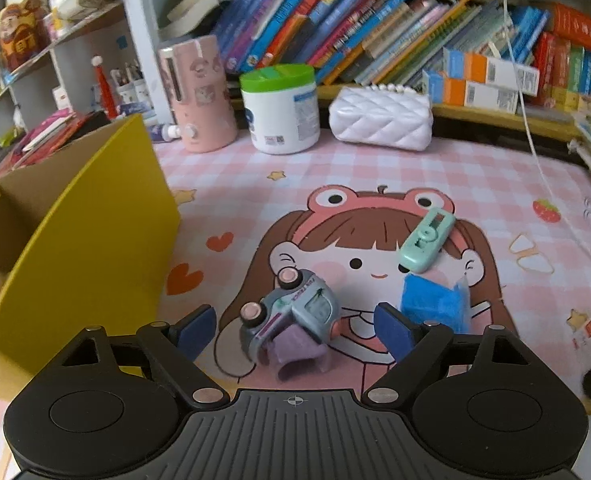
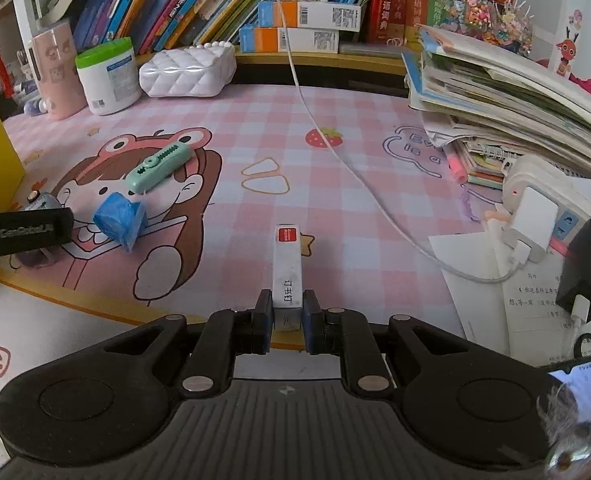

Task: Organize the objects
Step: 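Grasp the white red-labelled box with the right gripper while the left gripper grasps the grey toy car, then lift and carry the toy car and white box over the yellow box, then lower both held items into the yellow box and open both grippers, then withdraw both grippers from the yellow box, then move both grippers toward the blue bag and mint-green tape dispenser on the mat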

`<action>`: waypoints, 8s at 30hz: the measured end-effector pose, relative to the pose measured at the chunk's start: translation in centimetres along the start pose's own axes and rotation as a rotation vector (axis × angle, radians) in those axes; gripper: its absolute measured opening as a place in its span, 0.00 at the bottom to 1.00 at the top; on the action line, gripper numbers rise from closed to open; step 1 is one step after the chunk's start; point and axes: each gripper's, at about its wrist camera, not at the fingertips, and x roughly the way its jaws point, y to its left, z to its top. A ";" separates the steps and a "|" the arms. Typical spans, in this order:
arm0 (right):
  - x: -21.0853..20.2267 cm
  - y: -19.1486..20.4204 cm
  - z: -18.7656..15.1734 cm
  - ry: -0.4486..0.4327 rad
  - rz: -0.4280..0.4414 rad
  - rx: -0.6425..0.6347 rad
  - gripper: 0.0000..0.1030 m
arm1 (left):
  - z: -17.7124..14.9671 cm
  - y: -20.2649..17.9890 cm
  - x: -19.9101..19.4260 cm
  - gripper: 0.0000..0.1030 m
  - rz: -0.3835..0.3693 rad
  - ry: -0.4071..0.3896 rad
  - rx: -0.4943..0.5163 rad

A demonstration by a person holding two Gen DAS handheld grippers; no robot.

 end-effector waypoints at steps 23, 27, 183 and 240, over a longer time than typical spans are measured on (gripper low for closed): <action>-1.5 2.5 0.9 -0.029 -0.076 0.003 0.13 | -1.3 0.6 -5.3 0.52 -0.097 -0.038 0.021; -3.0 3.8 0.4 -0.037 -0.106 0.006 0.13 | -2.4 1.3 -7.6 0.52 -0.077 -0.049 0.016; -14.6 32.5 -6.9 -0.169 -0.018 -0.237 1.00 | -12.5 30.1 -16.6 0.95 0.181 -0.118 -0.243; -14.1 16.1 -7.4 -0.122 -0.150 -0.035 1.00 | -9.9 15.8 -15.6 0.95 -0.062 -0.076 -0.099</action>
